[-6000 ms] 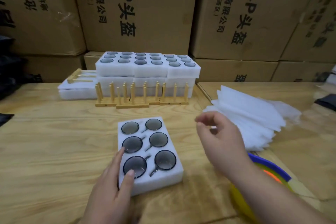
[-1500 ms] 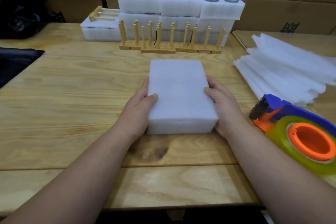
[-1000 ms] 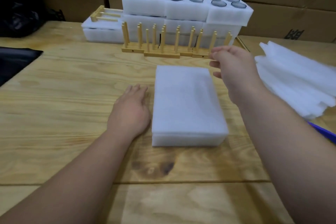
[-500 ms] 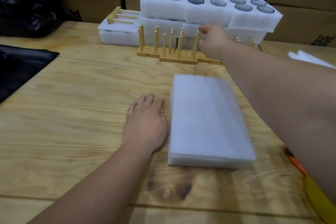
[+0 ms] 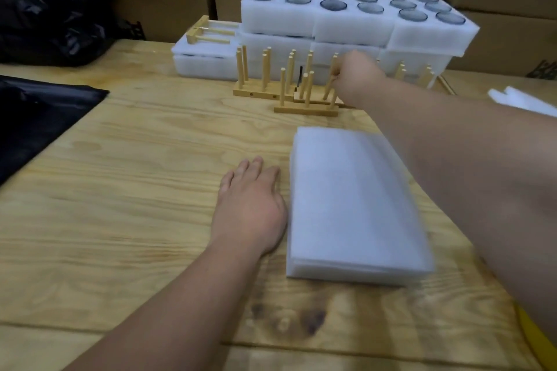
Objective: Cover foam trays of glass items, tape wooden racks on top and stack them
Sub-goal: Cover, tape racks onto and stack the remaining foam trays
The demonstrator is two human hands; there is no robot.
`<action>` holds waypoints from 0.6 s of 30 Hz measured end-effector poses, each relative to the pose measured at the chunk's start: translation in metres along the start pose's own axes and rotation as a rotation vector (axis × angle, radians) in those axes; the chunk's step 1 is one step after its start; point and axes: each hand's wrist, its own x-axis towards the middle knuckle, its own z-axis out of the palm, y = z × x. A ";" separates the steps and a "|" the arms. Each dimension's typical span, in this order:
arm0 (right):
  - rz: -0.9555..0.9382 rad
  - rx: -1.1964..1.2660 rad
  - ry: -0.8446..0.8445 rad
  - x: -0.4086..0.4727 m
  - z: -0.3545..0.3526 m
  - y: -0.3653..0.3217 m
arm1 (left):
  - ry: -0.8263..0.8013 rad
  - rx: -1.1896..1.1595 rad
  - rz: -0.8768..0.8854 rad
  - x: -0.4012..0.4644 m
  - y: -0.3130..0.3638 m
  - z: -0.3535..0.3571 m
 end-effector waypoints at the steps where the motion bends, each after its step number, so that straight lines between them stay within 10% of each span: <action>1: 0.008 0.000 0.021 -0.003 -0.003 0.001 | 0.003 0.002 0.002 0.000 0.000 0.000; 9: -0.007 0.116 0.182 -0.036 -0.045 0.020 | 0.003 0.006 0.005 -0.001 0.001 -0.002; 18: 0.126 0.977 0.251 -0.138 -0.079 0.041 | -0.017 -0.040 0.017 -0.001 0.001 -0.006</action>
